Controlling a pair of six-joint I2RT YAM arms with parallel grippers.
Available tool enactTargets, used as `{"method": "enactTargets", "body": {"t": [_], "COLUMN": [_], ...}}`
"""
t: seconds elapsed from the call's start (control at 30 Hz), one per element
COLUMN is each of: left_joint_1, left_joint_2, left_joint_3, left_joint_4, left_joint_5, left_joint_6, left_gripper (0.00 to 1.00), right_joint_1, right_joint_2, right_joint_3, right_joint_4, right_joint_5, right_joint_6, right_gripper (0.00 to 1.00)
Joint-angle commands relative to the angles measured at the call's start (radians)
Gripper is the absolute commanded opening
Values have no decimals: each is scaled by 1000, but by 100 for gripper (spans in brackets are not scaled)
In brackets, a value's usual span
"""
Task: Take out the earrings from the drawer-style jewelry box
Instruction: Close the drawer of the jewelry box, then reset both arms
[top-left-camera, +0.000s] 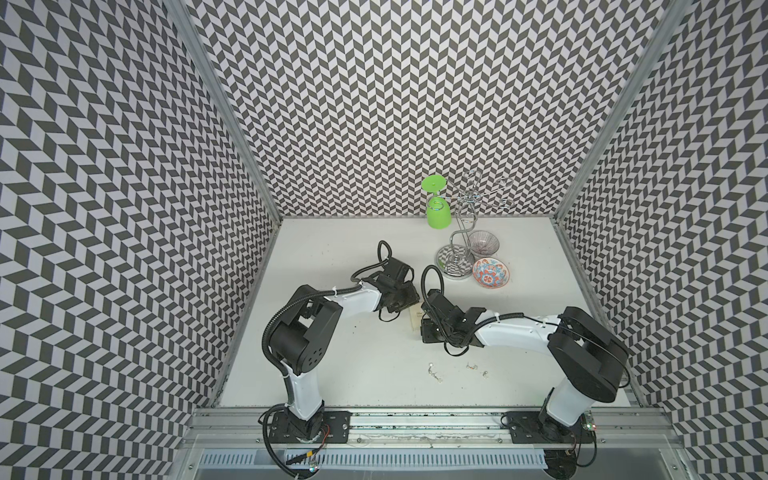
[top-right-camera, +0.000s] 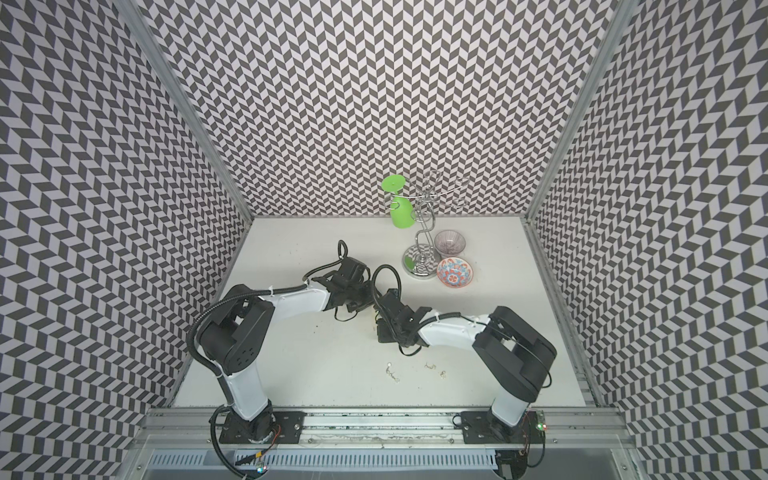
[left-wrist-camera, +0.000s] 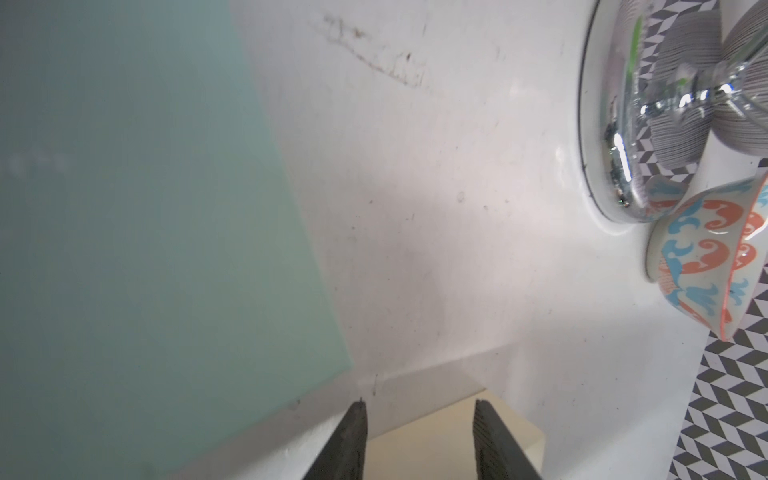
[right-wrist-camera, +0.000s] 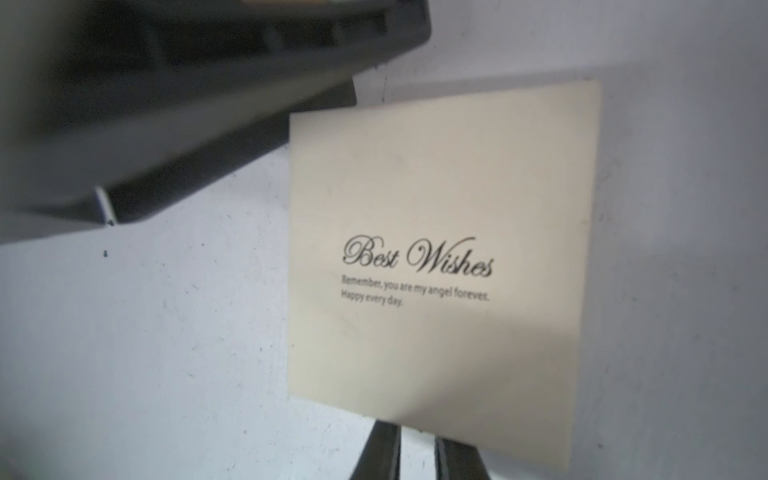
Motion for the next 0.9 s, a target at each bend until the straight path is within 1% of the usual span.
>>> {"method": "enactTargets", "body": {"t": [0.0,0.1,0.2,0.23,0.27,0.3,0.33,0.37,0.4,0.53,0.63,0.67,0.7,0.73,0.77,0.8,0.83,0.87], "left_joint_1": [-11,-12,-5,-5,-5,-5,-5,-4,-3,-2,11,16,30,47,64,83,108,131], "left_joint_2": [-78,-158,-264,-316,-360,-421,-485,-539,-606,-832,-942,-965,-978,-975,-965,-947,-933,-930], "left_joint_3": [48,32,-20,-51,-78,-112,-144,-171,-199,-278,-294,-298,-297,-288,-282,-277,-286,-303], "left_joint_4": [-49,-89,-117,-124,-128,-133,-140,-147,-158,-212,-289,-304,-326,-370,-415,-458,-470,-454], "left_joint_5": [-47,-102,-144,-159,-174,-191,-211,-227,-245,-313,-398,-424,-456,-511,-578,-660,-718,-755], "left_joint_6": [6,3,-2,-4,-7,-9,-11,-13,-11,29,66,86,108,103,78,54,59,85], "left_gripper": [49,55,61,63,71,81,99,100,100,100,100,100,100,100,100,100,100,100], "right_joint_1": [-2,-2,-4,-5,-4,-5,-7,-6,-7,-7,-7,-6,-6,-8,-13,-26,-38,-54], "right_joint_2": [-93,-184,-307,-357,-403,-462,-522,-573,-636,-858,-945,-958,-962,-965,-970,-983,-1002,-1021], "right_joint_3": [4,-16,-58,-71,-83,-97,-112,-128,-148,-213,-207,-206,-205,-215,-231,-255,-296,-337], "right_joint_4": [-22,-73,-128,-148,-166,-186,-205,-219,-233,-278,-335,-367,-421,-461,-468,-444,-357,-264], "right_joint_5": [9,28,91,121,153,197,247,290,339,512,622,679,762,848,901,951,998,1020], "right_joint_6": [23,34,50,54,56,69,80,88,97,93,75,103,158,221,242,233,159,87], "right_gripper": [21,28,35,39,45,51,65,89,99,99,99,99,99,99,99,99,99,99]}}
